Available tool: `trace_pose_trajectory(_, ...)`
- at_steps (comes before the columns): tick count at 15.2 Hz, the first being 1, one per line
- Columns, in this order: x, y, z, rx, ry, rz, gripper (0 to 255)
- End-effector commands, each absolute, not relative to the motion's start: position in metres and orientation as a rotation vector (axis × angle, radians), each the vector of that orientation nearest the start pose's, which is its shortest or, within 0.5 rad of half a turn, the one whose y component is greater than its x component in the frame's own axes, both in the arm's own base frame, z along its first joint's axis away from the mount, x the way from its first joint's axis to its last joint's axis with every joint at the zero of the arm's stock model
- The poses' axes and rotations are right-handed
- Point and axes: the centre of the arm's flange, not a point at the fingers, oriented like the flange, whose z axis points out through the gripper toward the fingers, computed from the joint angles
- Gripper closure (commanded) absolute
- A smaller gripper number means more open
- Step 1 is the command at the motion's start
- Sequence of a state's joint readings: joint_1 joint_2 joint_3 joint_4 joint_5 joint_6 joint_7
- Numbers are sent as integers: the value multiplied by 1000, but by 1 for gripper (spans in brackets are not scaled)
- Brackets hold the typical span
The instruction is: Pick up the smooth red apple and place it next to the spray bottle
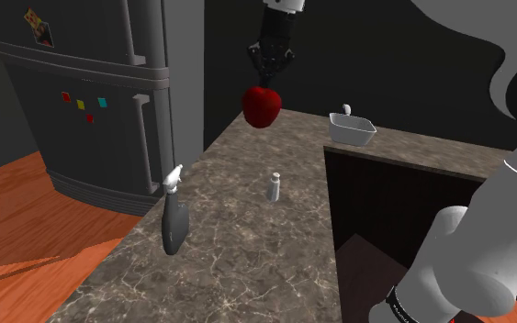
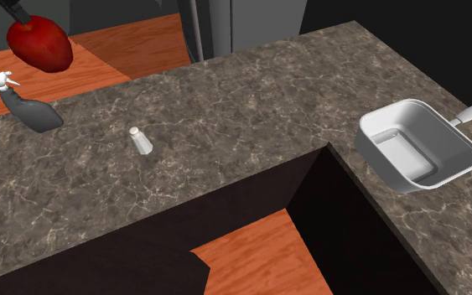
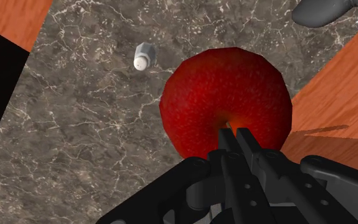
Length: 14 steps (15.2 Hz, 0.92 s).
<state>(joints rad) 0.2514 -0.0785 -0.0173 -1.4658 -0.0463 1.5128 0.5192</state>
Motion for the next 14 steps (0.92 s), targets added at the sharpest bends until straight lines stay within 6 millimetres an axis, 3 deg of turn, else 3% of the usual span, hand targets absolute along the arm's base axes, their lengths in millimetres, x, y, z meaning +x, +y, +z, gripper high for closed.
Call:
trace_pose_trajectory(1,503,141,710,-3097,456,-209,255)
trace_pose_trajectory(11,491,272,710,-3097,456,-209,255)
trace_pose_trajectory(14,491,272,694,-3097,456,-209,255)
